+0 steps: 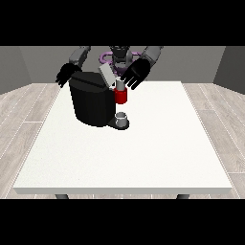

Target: Insert the coffee pod into the coffee machine and close the lid

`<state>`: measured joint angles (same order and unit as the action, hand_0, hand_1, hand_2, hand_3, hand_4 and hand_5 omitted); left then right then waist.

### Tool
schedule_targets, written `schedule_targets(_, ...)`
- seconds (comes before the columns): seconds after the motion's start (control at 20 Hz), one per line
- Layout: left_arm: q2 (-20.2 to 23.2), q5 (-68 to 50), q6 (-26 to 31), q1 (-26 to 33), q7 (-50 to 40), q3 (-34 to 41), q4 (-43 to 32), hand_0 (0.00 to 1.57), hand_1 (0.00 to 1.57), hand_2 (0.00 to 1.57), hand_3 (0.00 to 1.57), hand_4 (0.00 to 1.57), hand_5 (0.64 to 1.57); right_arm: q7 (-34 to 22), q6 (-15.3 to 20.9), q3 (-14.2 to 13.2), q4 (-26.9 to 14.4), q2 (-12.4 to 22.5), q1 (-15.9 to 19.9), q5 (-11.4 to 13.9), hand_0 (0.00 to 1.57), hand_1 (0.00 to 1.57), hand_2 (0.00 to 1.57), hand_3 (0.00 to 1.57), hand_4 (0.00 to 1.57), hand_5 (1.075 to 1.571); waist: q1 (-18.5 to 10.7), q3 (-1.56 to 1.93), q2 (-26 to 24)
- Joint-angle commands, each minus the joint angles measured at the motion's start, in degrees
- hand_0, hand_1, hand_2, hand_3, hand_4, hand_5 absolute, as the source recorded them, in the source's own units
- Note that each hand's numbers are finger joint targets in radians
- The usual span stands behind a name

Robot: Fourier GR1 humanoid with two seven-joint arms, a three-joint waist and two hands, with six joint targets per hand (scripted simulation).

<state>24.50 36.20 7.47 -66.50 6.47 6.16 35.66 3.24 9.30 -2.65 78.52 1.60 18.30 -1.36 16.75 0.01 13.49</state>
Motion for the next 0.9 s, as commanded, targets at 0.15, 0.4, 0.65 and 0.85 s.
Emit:
schedule_targets(0.15,1.0,0.5,0.5,-0.4,1.3,0.3,0.1,1.19,1.19,1.27,1.2,0.51,1.571,0.4,-2.6,-2.1,-0.6,2.5,-0.2,-1.9,0.0,0.0,0.0,0.0,0.45,1.571,-0.4,0.0,0.9)
schedule_targets(0.4,2.0,1.0,-0.1,-2.1,1.6,0.9,-1.1,1.18,1.18,1.25,1.19,0.49,1.571,1.5,0.8,0.6,1.0,-0.7,1.5,0.5,0.0,0.0,0.0,0.0,0.44,1.571,0.4,-0.01,3.7)
schedule_targets(0.65,-0.1,1.8,0.7,-2.2,-1.1,-0.1,-0.9,1.25,1.25,1.28,1.18,0.48,1.571,2.3,0.2,-1.2,-1.4,0.1,1.5,-0.7,0.0,0.0,0.0,0.0,0.43,1.571,-0.4,0.0,2.6)
schedule_targets(0.85,-2.0,1.0,1.5,-1.8,-1.5,0.2,-0.4,1.22,1.22,1.25,1.15,0.47,1.571,4.7,0.4,-1.0,-3.3,-0.7,-1.1,-0.3,0.0,0.0,0.0,0.0,0.37,1.571,-0.9,0.02,1.9)
